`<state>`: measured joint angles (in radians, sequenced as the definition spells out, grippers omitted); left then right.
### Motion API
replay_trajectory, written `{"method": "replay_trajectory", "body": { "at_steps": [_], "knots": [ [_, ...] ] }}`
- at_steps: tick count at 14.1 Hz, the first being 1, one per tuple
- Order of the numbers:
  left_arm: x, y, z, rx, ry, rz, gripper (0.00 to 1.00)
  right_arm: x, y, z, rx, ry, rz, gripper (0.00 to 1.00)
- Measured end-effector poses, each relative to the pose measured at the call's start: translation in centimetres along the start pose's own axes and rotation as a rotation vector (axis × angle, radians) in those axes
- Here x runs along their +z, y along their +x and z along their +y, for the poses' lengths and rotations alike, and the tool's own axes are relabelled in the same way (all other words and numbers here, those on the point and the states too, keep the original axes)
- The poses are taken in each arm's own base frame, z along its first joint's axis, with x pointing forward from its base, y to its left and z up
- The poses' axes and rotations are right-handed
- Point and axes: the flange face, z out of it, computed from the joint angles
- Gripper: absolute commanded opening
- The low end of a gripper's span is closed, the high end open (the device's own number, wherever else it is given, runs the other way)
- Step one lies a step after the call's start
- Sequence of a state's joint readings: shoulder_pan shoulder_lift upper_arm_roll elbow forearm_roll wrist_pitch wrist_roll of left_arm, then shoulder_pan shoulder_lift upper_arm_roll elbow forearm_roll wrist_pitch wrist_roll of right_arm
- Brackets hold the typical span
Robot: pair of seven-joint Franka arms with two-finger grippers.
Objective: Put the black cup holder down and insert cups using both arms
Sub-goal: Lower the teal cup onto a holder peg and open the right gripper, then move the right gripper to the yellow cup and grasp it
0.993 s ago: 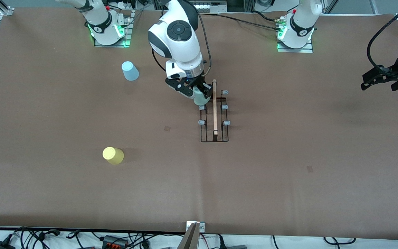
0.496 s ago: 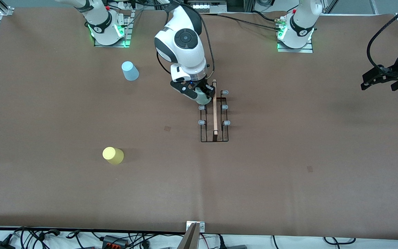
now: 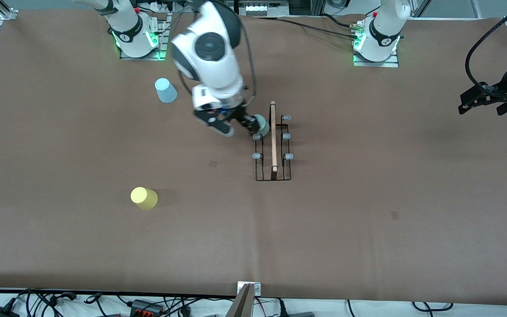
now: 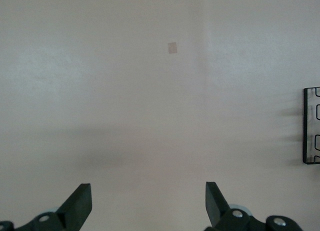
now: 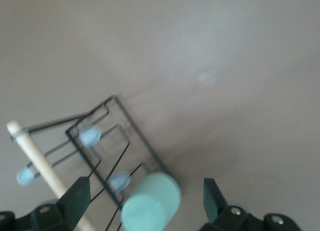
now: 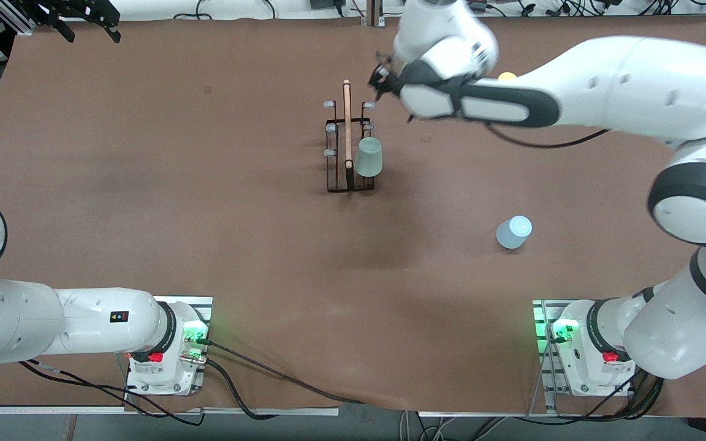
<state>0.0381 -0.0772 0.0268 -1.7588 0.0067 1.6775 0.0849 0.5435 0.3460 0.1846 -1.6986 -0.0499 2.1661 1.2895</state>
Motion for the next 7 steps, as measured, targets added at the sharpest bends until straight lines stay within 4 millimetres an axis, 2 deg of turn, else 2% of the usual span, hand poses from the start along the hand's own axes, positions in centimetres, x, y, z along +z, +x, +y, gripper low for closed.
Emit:
{"method": "replay_trajectory", "body": {
  "at_steps": [2,3,5,7],
  "knots": [
    [0.0,0.0,0.1,0.002,0.0,-0.001,1.0,-2.5,6.7,3.9,-0.1,-0.05,0.006,1.0],
    [-0.1,0.0,0.2,0.003,0.0,0.0,1.0,-2.6,10.4,6.1,-0.155,-0.067,0.003,1.0],
    [-0.1,0.0,0.3,0.006,0.0,0.0,1.0,-1.4,17.3,11.0,-0.257,-0.092,-0.009,1.0],
    [-0.2,0.1,0.8,0.015,0.001,0.002,1.0,1.0,22.8,15.4,-0.341,-0.105,-0.013,1.0]
  ]
}}
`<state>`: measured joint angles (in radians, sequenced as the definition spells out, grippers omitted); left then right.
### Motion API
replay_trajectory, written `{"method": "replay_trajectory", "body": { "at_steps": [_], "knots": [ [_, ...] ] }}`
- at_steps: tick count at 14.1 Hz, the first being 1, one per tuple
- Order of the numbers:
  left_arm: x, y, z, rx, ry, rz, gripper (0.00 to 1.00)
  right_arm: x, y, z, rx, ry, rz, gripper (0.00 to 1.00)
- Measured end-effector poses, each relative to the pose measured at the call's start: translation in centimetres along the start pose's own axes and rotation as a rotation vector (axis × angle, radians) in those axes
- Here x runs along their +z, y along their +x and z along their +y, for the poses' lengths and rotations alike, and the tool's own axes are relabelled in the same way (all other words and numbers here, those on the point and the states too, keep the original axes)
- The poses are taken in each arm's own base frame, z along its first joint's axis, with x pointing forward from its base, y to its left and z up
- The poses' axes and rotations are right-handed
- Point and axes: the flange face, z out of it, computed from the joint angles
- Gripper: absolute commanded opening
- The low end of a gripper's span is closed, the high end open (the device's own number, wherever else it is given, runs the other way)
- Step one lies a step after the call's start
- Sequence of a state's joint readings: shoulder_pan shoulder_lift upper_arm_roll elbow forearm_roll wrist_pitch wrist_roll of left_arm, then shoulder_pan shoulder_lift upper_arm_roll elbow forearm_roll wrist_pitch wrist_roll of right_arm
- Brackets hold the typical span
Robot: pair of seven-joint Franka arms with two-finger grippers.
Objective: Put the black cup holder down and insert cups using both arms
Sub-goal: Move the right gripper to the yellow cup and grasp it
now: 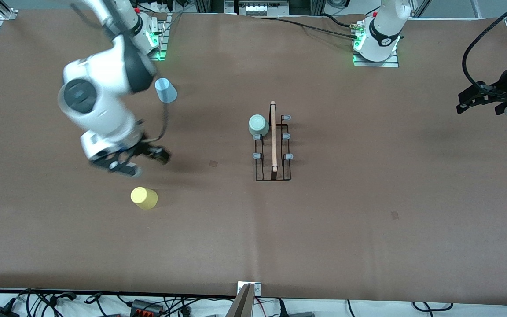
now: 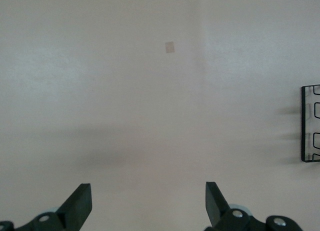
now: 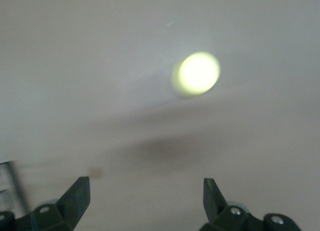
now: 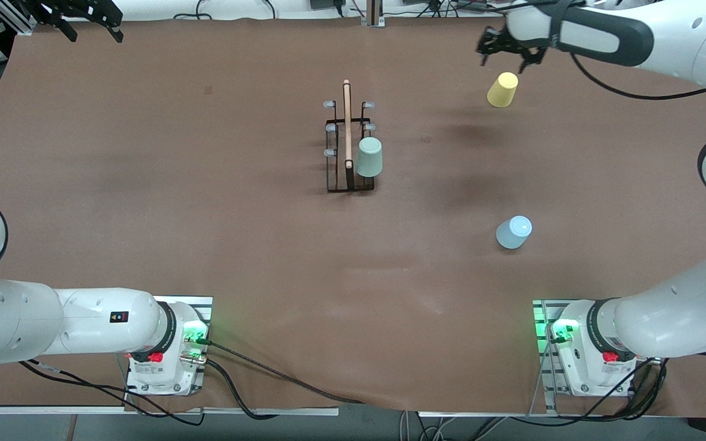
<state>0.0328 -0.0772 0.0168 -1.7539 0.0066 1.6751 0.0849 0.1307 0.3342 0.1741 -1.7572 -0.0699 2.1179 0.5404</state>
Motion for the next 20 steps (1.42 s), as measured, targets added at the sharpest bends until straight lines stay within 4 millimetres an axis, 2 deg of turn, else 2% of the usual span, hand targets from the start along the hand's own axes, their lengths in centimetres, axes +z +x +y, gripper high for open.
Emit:
{"method": "replay_trajectory", "body": {
  "at_steps": [1,2,4,6,8,12,13,14,16,17,18,20],
  "knots": [
    [-0.2,0.0,0.3,0.005,0.001,0.004,1.0,1.8,1.4,2.1,-0.033,-0.01,0.008,1.0],
    [-0.4,0.1,0.5,0.008,0.001,0.008,1.0,3.8,2.5,3.3,-0.06,-0.02,0.024,1.0],
    [-0.6,0.1,0.8,0.015,0.002,0.011,1.0,8.2,3.8,3.9,-0.106,-0.035,0.069,1.0],
    [-0.7,0.2,1.2,0.022,0.003,0.013,1.0,11.7,4.4,3.8,-0.137,-0.028,0.11,1.0],
    [-0.7,0.2,1.2,0.023,0.003,0.013,1.0,13.7,4.7,3.6,-0.146,-0.013,0.126,1.0],
    [-0.8,0.2,1.6,0.029,0.003,0.015,1.0,14.8,5.1,3.3,-0.15,0.019,0.168,1.0],
    [-0.8,0.2,1.7,0.03,0.003,0.015,1.0,15.1,5.2,3.3,-0.154,0.024,0.178,0.83],
    [-0.8,0.2,1.7,0.03,0.003,0.015,1.0,15.5,5.3,3.4,-0.167,0.02,0.187,0.59],
    [-0.8,0.2,1.7,0.03,0.003,0.014,1.0,16.4,5.4,4.0,-0.187,0.005,0.191,0.23],
    [-0.8,0.2,1.7,0.03,0.003,0.014,1.0,16.5,5.5,4.1,-0.19,0.005,0.196,0.11],
    [-0.8,0.2,1.7,0.03,0.003,0.014,1.0,16.4,5.7,4.2,-0.192,0.006,0.2,0.06],
    [-0.7,0.2,1.7,0.03,0.003,0.014,1.0,16.1,5.7,4.0,-0.196,0.006,0.203,0.06]
  ]
}}
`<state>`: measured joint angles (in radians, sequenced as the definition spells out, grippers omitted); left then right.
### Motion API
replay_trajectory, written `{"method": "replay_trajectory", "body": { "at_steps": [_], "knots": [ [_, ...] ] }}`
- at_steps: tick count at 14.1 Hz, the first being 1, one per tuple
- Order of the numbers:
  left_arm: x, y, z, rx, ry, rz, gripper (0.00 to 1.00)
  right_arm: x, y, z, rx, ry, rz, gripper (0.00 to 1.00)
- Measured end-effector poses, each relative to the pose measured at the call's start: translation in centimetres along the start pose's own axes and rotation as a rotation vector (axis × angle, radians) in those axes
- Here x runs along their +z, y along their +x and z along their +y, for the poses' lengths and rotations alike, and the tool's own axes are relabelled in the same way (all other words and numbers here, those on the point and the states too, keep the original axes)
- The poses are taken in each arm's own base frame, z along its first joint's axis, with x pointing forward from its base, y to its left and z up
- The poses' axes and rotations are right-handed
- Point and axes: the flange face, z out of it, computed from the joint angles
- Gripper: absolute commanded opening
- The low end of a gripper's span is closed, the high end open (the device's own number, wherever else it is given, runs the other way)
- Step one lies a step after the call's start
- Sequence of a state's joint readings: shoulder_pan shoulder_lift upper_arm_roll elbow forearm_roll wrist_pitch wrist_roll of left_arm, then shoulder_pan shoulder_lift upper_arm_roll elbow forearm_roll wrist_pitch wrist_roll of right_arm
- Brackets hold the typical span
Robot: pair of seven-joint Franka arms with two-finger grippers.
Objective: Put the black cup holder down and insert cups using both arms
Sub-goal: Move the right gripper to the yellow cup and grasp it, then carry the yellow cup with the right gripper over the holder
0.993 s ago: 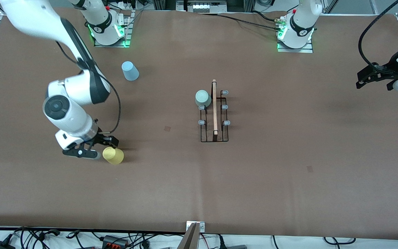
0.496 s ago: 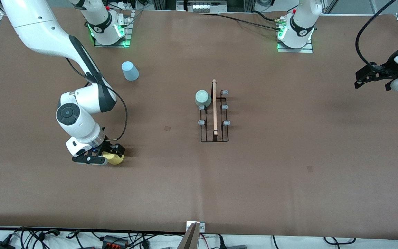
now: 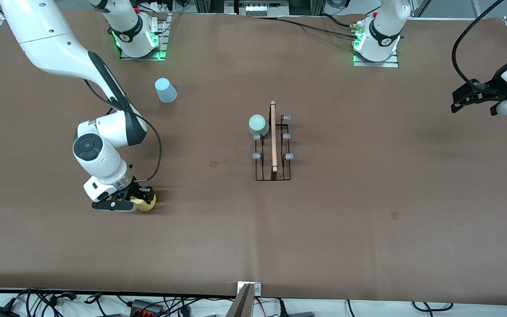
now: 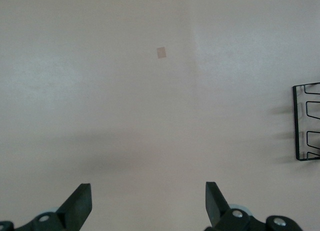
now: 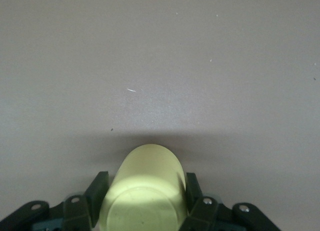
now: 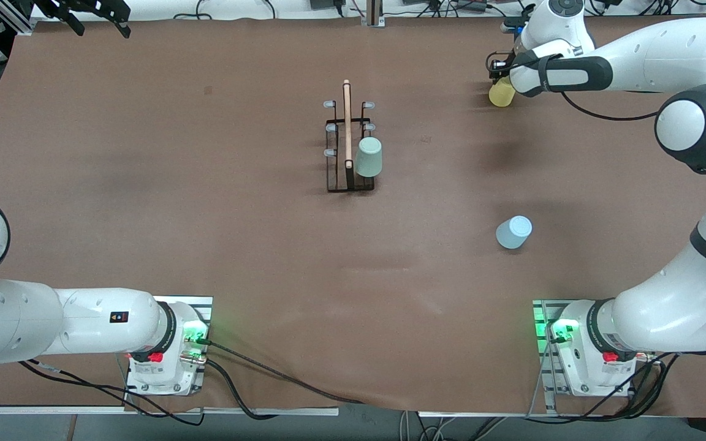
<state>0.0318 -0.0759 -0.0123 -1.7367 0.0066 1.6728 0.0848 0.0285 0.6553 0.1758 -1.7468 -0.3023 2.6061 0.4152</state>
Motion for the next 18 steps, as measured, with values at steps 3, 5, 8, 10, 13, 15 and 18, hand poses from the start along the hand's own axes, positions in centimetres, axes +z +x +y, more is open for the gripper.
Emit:
{"method": "replay_trajectory", "body": {
  "at_steps": [3,5,8,10,13,15,18],
  "knots": [
    [0.0,0.0,-0.1,-0.003,0.0,-0.001,1.0,-3.9,1.0,-1.7,0.005,-0.011,-0.006,0.06],
    [0.1,0.0,-0.3,-0.006,0.0,-0.002,1.0,-9.3,1.1,-5.5,0.082,0.013,-0.004,0.06],
    [0.1,0.0,-0.3,-0.007,0.0,-0.003,1.0,-17.0,-1.9,-16.5,0.239,0.081,-0.021,0.06],
    [0.1,0.0,-0.3,-0.007,0.0,-0.003,1.0,-20.3,-4.7,-24.3,0.352,0.119,-0.023,0.06],
    [0.1,0.0,-0.3,-0.007,0.0,-0.003,1.0,-20.9,-8.1,-32.4,0.476,0.167,-0.047,0.07],
    [0.1,0.0,-0.3,-0.006,0.0,-0.003,1.0,-19.4,-9.5,-35.2,0.497,0.17,-0.07,0.08],
    [0.1,0.0,-0.1,-0.003,0.0,-0.003,1.0,-17.4,-10.1,-36.1,0.496,0.156,-0.087,0.11]
  ]
}}
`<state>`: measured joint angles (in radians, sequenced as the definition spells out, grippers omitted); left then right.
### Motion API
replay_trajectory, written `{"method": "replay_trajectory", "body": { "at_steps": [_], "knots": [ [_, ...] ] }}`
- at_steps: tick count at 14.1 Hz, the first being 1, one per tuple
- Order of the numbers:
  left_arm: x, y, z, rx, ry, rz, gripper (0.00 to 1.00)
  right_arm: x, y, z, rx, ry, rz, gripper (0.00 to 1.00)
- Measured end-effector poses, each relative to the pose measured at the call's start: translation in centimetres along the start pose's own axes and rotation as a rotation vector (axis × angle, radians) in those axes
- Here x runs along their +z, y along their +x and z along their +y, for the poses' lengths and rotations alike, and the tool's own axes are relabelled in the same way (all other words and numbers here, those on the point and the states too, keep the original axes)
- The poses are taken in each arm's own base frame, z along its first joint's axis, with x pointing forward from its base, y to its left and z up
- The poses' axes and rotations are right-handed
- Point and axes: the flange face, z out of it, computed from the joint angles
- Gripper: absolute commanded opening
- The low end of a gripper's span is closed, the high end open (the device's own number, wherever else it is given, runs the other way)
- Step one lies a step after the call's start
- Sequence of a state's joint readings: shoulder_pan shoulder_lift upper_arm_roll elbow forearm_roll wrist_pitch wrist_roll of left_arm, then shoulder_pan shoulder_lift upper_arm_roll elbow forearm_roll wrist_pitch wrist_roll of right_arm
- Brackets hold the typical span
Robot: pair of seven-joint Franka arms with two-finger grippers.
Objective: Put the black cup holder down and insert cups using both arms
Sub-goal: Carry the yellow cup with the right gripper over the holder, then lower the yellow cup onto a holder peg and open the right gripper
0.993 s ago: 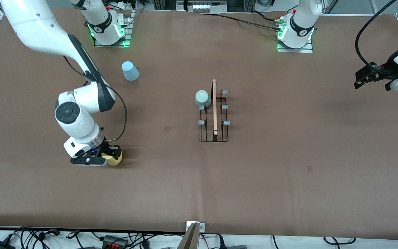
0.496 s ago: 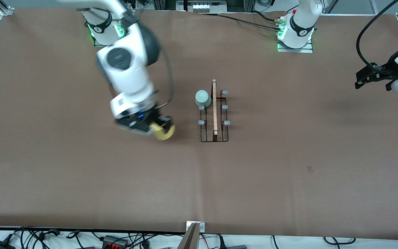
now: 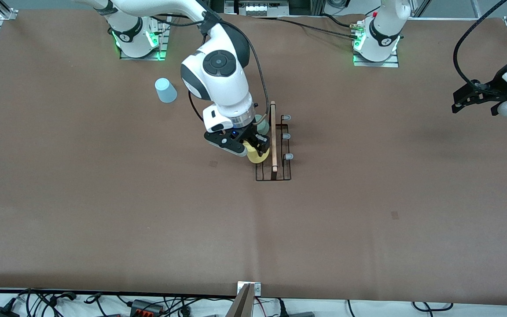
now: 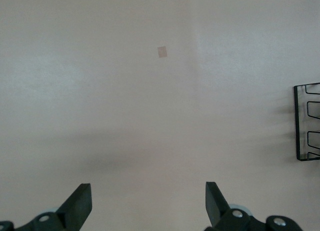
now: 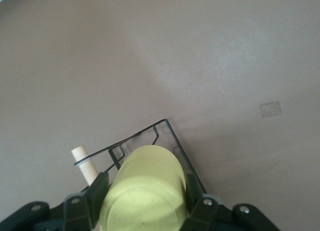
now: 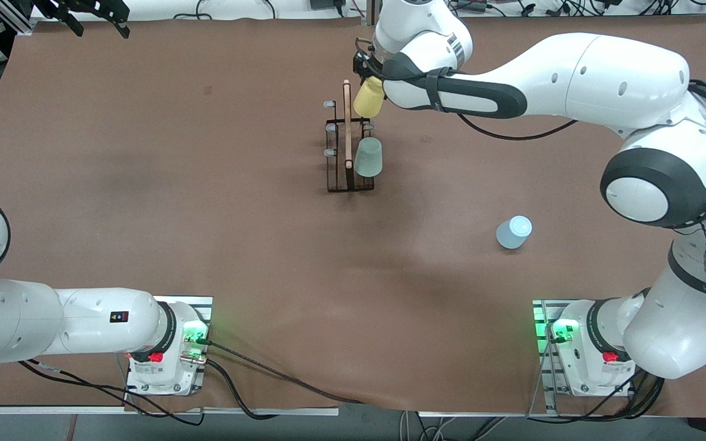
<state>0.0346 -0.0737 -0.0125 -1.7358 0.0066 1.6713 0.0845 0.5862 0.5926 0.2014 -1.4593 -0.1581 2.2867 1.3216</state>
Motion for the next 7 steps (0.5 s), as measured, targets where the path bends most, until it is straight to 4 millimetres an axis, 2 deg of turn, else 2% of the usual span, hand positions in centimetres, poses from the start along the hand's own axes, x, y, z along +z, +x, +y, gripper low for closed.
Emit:
{"method": "replay_trajectory", "body": {
  "at_steps": [1,2,3,4,7],
  "knots": [
    [0.0,0.0,0.1,0.001,0.0,0.0,1.0,0.7,-0.2,0.0,-0.003,-0.004,-0.002,0.14],
    [0.0,0.0,0.1,0.002,0.0,0.0,1.0,1.6,-0.6,0.0,-0.011,-0.005,-0.004,0.23],
    [0.0,0.0,0.1,0.002,0.0,0.0,1.0,2.6,-1.1,-0.1,-0.021,-0.008,-0.006,0.77],
    [0.0,0.0,0.1,0.002,0.0,0.0,1.0,3.5,-1.5,-0.1,-0.029,-0.011,-0.006,1.0],
    [0.0,0.0,0.1,0.002,0.0,0.0,1.0,4.9,-1.6,0.2,-0.035,-0.02,-0.008,1.0]
  ]
}}
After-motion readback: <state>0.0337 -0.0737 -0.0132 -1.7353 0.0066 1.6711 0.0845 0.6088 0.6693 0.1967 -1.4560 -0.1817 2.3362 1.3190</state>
